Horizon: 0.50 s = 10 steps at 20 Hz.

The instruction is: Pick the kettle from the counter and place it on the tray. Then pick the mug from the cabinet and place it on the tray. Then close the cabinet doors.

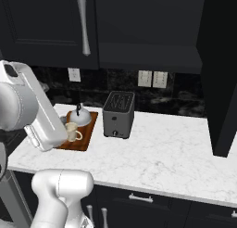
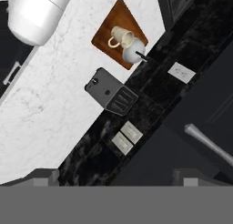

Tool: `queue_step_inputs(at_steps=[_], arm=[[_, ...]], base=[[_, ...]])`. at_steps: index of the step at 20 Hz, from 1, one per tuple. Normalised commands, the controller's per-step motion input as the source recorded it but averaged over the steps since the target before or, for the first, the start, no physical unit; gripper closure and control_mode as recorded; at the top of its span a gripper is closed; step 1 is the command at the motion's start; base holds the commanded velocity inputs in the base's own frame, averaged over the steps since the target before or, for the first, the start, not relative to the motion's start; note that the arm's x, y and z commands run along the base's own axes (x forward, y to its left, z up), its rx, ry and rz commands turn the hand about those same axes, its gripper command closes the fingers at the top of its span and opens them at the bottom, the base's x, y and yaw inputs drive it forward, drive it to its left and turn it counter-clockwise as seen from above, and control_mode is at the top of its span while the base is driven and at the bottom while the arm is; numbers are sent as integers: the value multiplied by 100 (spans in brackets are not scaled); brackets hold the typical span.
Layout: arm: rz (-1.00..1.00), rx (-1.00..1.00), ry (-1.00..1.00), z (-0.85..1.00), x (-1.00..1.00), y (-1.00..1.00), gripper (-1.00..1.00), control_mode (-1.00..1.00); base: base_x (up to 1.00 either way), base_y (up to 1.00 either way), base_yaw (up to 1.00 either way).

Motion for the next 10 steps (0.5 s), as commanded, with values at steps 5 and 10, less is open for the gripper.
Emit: queue_step_inputs(at_steps=[5, 10], arm=[[-12, 0, 0, 8, 0, -53, -100, -100], [-17, 0, 0, 2, 1, -48, -100, -100]], base=[[0, 0, 0], [0, 0, 0]])
